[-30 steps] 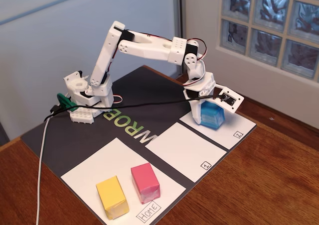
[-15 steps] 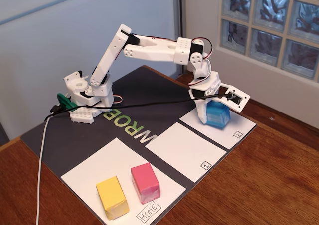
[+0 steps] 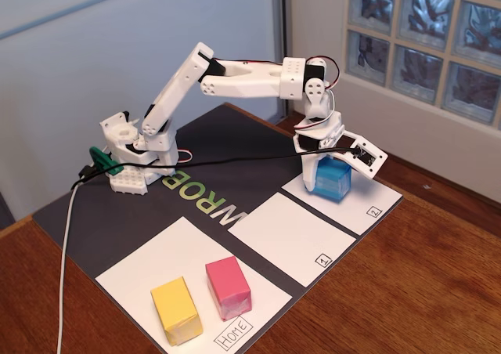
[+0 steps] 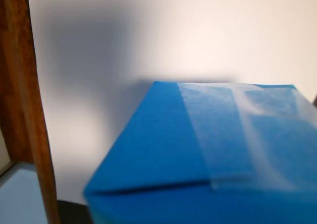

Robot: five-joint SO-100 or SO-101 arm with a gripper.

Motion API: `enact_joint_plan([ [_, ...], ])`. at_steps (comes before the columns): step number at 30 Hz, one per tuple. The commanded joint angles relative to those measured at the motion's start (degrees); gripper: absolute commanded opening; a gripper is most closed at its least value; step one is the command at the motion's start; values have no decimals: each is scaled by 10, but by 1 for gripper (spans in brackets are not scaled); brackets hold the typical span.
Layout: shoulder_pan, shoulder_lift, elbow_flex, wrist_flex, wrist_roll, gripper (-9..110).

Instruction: Move box blue to zone 2

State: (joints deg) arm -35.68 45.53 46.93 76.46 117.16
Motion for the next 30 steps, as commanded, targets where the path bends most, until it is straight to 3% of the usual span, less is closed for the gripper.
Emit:
enact_joint_plan([
  [1,6,-4,-54,8,-2,0],
  [20,11,-59,-88,-9,6,0],
  [30,11,-60,-91,-18,2,12],
])
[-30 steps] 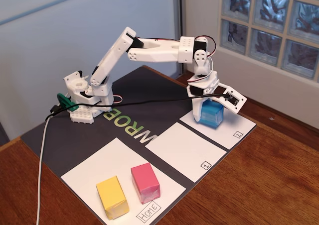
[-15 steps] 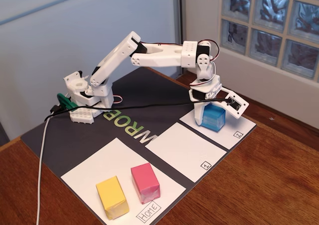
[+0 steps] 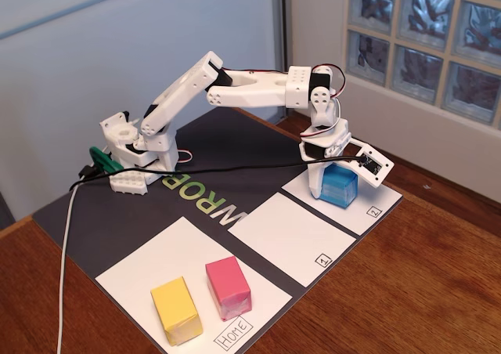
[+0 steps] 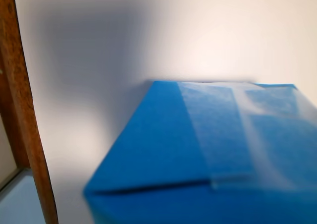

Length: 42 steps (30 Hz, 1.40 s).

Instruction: Move box blue to zone 2

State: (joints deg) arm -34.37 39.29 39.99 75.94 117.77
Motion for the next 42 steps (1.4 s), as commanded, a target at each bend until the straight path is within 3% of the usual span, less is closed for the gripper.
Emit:
enact_joint_plan([
  [1,-4,3,-21,-18,-1,17],
  [6,-7,10,-22,-31,-22,32],
  [14,-9,19,-22,-21,-28,38],
  [42,-22,230,58,65,-25,34],
])
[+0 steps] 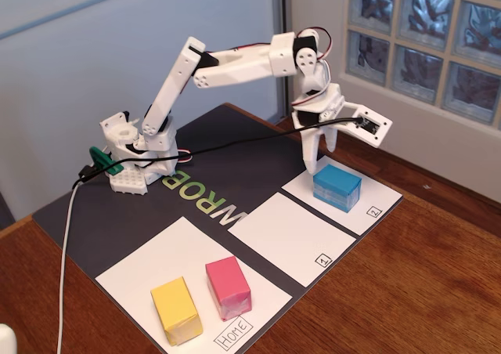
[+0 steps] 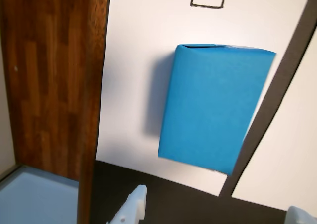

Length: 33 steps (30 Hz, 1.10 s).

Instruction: Move box blue to zone 2

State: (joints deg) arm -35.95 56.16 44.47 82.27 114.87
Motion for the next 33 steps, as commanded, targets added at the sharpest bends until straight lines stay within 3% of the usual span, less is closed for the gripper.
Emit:
enact_joint_plan([
  [1,-6,68,18,4,4,34],
  [14,13,223,124,40,-17,31],
  [16,23,257,161,40,-22,25],
  [20,50,328,260,53,-76,0],
  [33,179,496,590,9,-120,0],
])
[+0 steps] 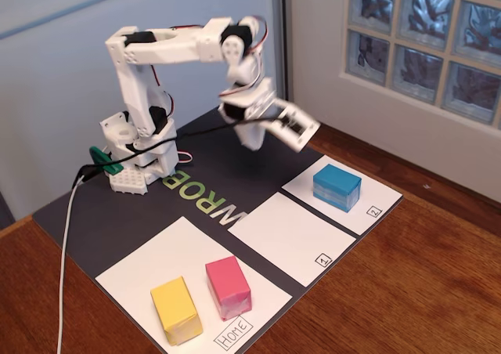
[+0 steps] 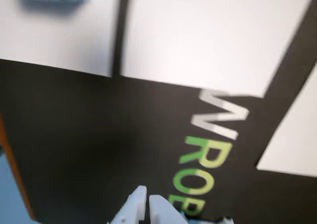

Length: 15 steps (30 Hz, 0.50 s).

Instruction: Move box blue to zone 2

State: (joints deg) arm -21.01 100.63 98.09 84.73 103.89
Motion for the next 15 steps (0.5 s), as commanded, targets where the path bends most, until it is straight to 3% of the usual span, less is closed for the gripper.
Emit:
enact_joint_plan([
  [1,41,65,76,-21,-15,0],
  [15,221,284,354,-92,-135,0],
])
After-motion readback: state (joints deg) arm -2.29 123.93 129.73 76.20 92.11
